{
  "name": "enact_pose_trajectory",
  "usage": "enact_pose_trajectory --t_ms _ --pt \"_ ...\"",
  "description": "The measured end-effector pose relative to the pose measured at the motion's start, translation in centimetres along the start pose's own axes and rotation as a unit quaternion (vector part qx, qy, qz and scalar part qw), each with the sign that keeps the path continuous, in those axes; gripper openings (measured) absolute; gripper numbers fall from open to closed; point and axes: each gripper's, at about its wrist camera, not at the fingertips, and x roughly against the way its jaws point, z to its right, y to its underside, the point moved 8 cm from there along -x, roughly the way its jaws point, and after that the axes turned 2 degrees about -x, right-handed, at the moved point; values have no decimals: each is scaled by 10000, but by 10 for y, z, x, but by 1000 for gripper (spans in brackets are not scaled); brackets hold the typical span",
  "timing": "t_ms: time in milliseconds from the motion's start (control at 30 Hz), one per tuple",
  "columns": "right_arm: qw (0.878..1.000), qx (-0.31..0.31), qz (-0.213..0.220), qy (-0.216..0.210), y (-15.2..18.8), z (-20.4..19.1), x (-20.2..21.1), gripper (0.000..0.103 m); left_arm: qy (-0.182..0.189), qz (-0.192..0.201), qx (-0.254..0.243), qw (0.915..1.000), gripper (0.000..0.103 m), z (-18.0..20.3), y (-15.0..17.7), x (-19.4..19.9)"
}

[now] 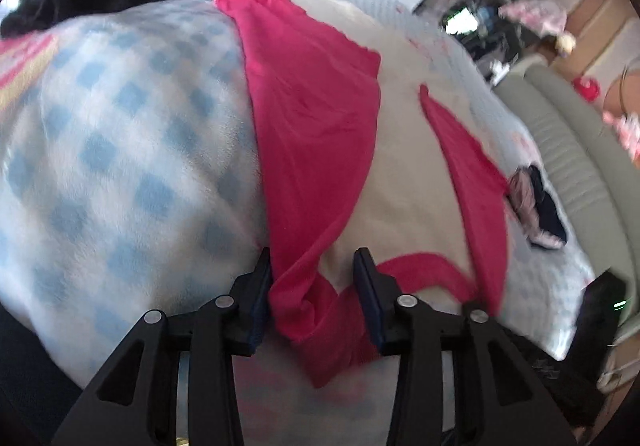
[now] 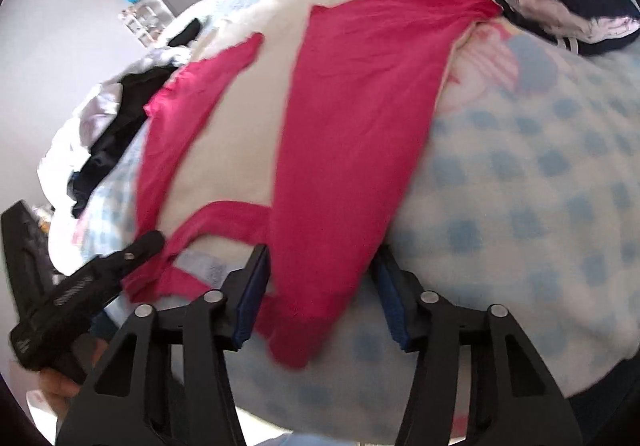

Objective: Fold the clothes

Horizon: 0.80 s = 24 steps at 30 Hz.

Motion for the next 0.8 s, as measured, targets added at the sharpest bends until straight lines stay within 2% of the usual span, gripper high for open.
enact_pose_trajectory --t_ms 33,100,167,233,300,333,467,633,667,800 --pt "9999 -138 5 -55 2 4 -5 48 161 60 3 9999 23 2 0 3" --pt "9992 -272 56 -293 1 2 -3 36 481 160 4 9987 17 8 -2 8" --pt "9975 -268 145 -636 -6 -4 4 34 790 230 9 9966 17 14 -6 11" --pt "9952 -362 151 -894 -11 -4 5 33 837 5 196 9963 17 9 -3 -2" --pt "9933 -703 16 -916 -11 12 -8 30 673 -204 299 9971 17 0 3 -13" --pt "9915 -823 0 -1012 -10 17 -11 29 704 -199 361 9967 18 -2 3 -14" --pt "9844 -1178 -80 -1305 -7 28 -22 31 872 -188 746 9932 18 -8 8 -12" --pt "9795 -1409 -311 -1404 -14 25 -29 35 1258 -555 1132 9840 18 -12 8 -28" --pt "9813 -1262 -302 -1419 -15 21 -25 36 1336 -617 1175 9821 18 -11 7 -30" --pt "9864 -673 -266 -1473 -21 2 -13 36 1541 -327 965 9828 18 4 -4 -20"
